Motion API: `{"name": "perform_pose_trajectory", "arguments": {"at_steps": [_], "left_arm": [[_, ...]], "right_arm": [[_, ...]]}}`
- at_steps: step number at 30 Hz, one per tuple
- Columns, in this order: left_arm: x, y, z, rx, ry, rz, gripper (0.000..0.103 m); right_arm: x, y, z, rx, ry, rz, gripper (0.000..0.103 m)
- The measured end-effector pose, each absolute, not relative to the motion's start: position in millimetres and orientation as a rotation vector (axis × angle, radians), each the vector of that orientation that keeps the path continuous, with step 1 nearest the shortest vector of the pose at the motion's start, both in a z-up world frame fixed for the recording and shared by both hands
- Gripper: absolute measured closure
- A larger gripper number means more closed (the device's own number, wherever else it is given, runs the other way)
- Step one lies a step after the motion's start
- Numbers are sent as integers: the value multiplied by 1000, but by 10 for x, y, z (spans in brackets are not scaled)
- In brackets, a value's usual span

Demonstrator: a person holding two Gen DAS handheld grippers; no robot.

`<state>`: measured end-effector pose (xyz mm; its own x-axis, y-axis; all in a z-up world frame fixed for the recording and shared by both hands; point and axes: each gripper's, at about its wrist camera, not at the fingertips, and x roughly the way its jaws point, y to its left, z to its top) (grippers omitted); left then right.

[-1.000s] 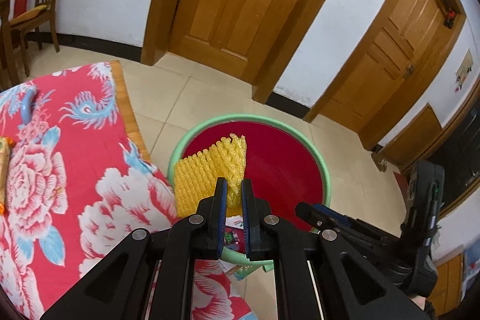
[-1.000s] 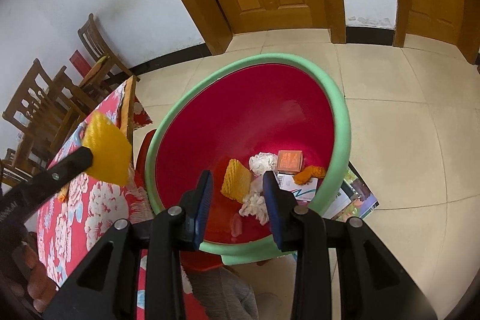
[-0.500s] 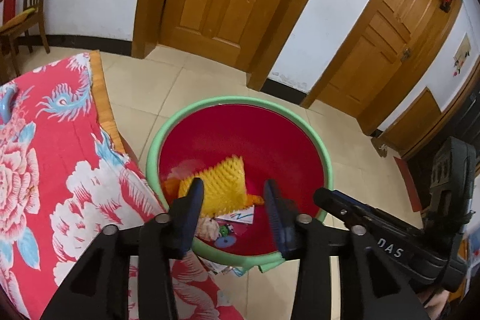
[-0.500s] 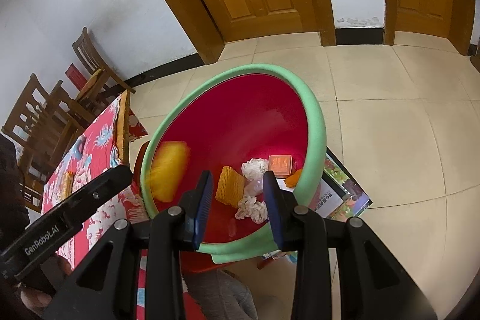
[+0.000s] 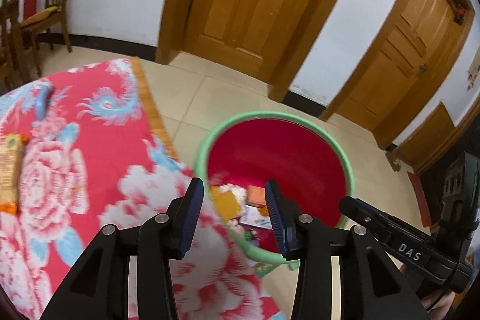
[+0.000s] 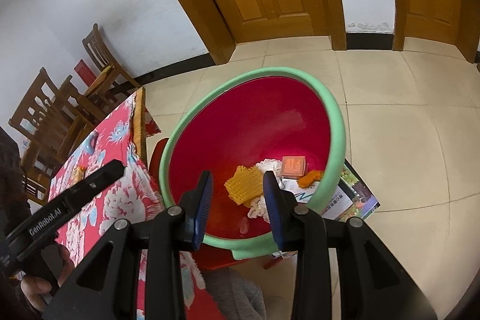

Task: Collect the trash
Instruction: 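Carry the foam net and blue disc over the red bin and open both tools, then move both tools back over the table toward the bread bag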

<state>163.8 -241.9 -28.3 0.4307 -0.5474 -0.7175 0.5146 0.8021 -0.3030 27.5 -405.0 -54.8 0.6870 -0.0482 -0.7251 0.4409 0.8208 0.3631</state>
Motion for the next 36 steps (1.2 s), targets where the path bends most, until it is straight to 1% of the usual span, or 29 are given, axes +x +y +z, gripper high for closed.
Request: {"name": "perform_pose_trajectory", "arguments": {"at_steps": [5, 7, 12, 25, 31, 33, 36], "left_arm": [[1737, -2146, -217, -52, 885, -598, 59], [1783, -2028, -200, -52, 877, -571, 59], [1884, -1761, -190, -56, 869, -511, 59], [2136, -1175, -229, -41, 856, -350, 59], [2234, -968, -293, -22, 863, -273, 55], [2280, -884, -318, -17, 865, -240, 50], [2366, -789, -374, -5, 875, -196, 48]], "right_arm": [[319, -3974, -526, 544, 776, -281, 66], [348, -3945, -520, 541, 779, -279, 63], [398, -3906, -535, 536, 788, -279, 60], [490, -3785, -519, 519, 802, -275, 59], [536, -3732, -510, 510, 806, -277, 59], [554, -3708, -498, 506, 805, -276, 59], [571, -3678, -478, 500, 804, -274, 59]]}}
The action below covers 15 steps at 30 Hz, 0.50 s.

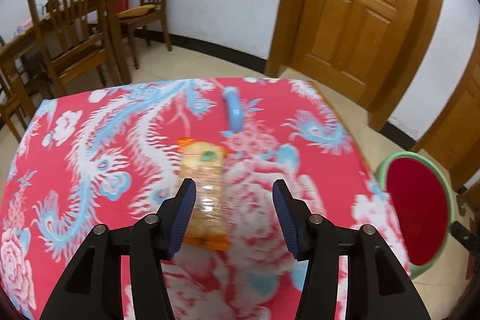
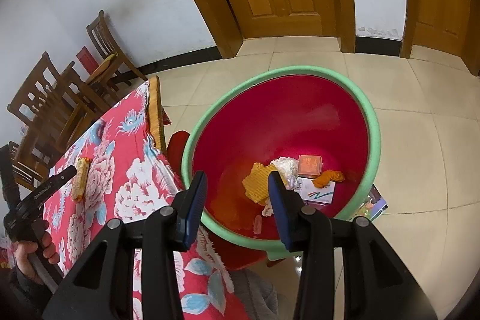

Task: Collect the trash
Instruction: 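Move both tools back over the table toward the bread bag, then grasp the clear bread bag with the left tool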

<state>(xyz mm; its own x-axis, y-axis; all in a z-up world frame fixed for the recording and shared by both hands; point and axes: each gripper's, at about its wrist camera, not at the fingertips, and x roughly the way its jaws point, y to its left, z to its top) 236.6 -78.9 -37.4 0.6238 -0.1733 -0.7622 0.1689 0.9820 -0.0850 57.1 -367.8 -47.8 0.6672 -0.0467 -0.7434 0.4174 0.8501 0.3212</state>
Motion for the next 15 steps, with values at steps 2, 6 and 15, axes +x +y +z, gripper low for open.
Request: {"name": "perform_pose_trajectory", "arguments": {"at_steps": [2, 6, 15], "left_arm": [[2420, -743, -412, 2, 883, -178, 48], [2502, -683, -501, 14, 902, -162, 48], [2601, -593, -667, -4, 928, -142, 48]], "right_arm": [[590, -3657, -461, 494, 804, -274, 59], [626, -3604, -427, 486, 803, -264, 59], [754, -3412, -308, 440, 806, -235, 59]]}}
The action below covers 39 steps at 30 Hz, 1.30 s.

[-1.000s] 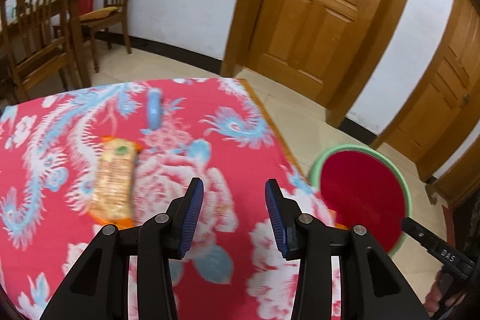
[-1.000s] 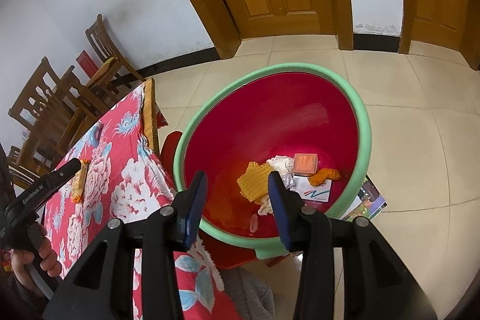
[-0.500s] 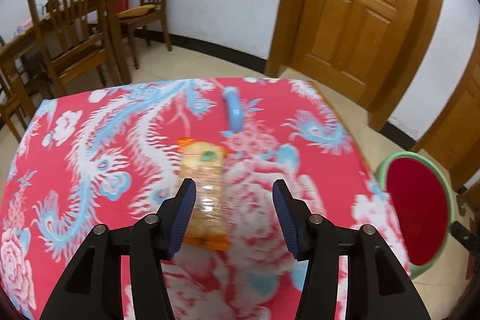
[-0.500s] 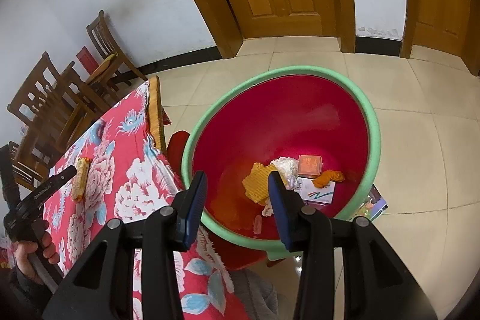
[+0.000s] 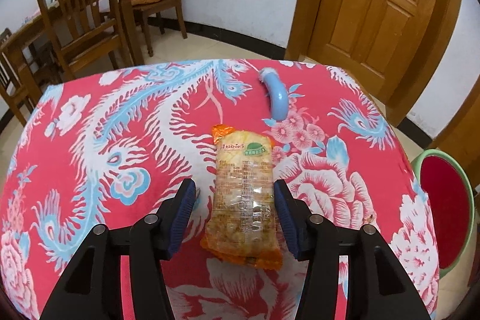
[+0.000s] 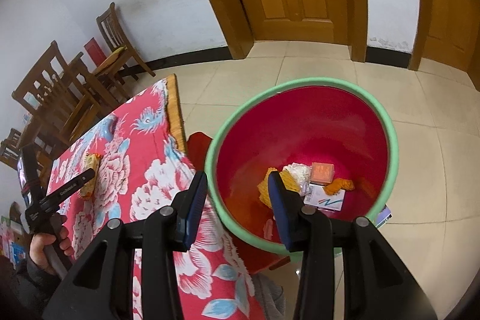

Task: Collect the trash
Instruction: 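Grasp the clear bread bag with the left tool, then grasp the light-blue curved tube with the right tool while the left tool holds the bag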

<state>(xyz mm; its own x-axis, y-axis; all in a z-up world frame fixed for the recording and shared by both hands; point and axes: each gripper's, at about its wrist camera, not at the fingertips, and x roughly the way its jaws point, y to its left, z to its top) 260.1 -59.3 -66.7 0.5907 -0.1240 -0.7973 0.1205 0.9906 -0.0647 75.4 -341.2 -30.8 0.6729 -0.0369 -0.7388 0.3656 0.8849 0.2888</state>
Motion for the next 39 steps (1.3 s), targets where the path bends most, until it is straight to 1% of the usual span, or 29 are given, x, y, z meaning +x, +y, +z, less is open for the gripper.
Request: {"name": "perform_pose_trajectory", "arguments": {"at_steps": [5, 7, 8, 16, 24, 31, 39], "left_arm": [[2596, -577, -691, -13, 915, -158, 49], [2593, -567, -699, -26, 911, -173, 60], [2602, -555, -701, -32, 913, -176, 62], [2597, -369, -602, -95, 867, -152, 63], [2683, -28, -528, -158, 838, -47, 63], [2721, 281, -508, -204, 812, 38, 63], [2768, 585, -593, -273, 828, 104, 63]], "right_arm": [[878, -3244, -231, 400, 810, -202, 59], [950, -3146, -195, 381, 811, -184, 59], [978, -3098, -181, 371, 812, -176, 59], [1291, -2708, -107, 300, 821, -105, 59], [1694, -2281, -88, 237, 828, -27, 59], [2063, -1926, -213, 200, 853, 30, 59], [2568, -1594, -439, 177, 897, 68, 59]]}}
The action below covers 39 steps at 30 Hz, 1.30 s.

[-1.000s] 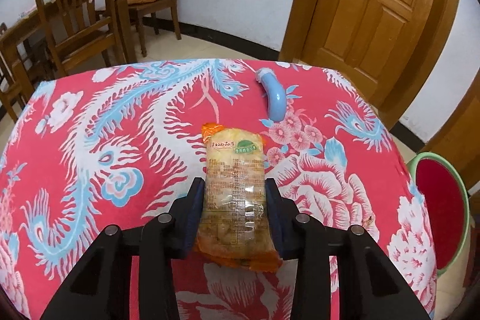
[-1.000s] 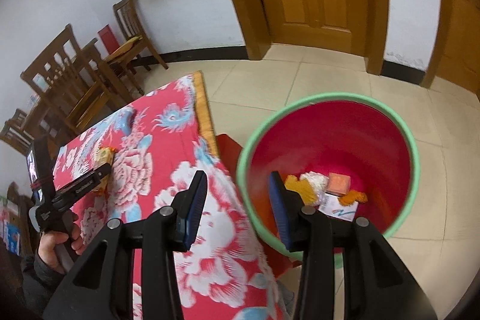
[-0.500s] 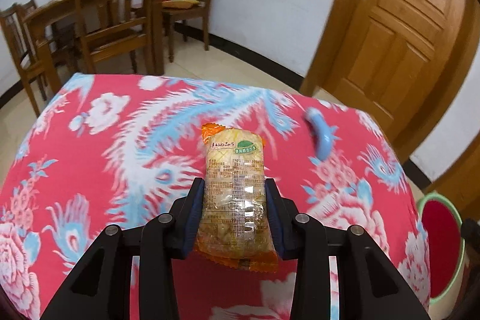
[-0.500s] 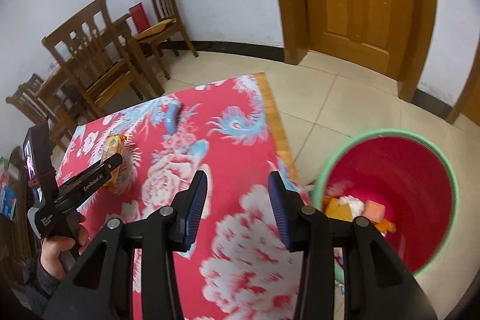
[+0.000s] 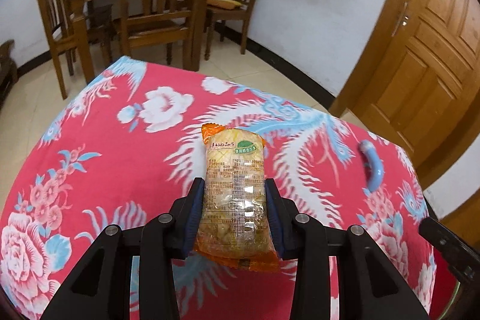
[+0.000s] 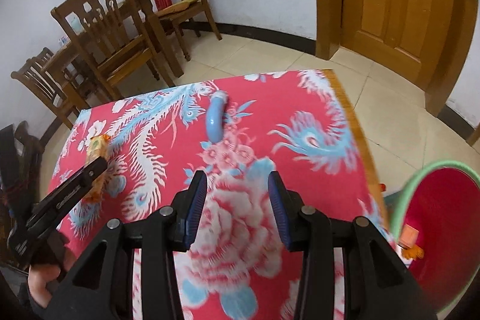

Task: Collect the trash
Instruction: 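Grasp the light-blue curved tube with the right tool while the left tool holds the bag, then carry the bread bag and blue tube over the red bin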

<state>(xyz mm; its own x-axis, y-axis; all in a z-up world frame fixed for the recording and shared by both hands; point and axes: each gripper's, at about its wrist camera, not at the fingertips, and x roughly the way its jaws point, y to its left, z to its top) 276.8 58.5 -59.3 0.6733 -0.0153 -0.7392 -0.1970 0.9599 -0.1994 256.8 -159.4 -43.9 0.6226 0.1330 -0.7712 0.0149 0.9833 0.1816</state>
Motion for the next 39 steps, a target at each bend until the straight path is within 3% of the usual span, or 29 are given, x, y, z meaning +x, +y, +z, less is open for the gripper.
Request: {"name": "perform_pose_trajectory", "arguments": {"at_steps": [21, 23, 25, 27, 39], "left_arm": [[2793, 689, -692, -308, 858, 119, 63], [2794, 682, -688, -306, 859, 118, 63], [2792, 675, -689, -305, 859, 116, 63], [2793, 674, -691, -304, 859, 113, 63], [2766, 617, -644, -295, 844, 101, 63]], "right_arm": [[3411, -1191, -751, 120, 940, 66, 59], [3424, -1181, -767, 114, 942, 63, 64], [3438, -1168, -778, 100, 941, 57, 77], [3444, -1173, -780, 104, 942, 63, 83], [3100, -1309, -560, 121, 907, 113, 83]]}}
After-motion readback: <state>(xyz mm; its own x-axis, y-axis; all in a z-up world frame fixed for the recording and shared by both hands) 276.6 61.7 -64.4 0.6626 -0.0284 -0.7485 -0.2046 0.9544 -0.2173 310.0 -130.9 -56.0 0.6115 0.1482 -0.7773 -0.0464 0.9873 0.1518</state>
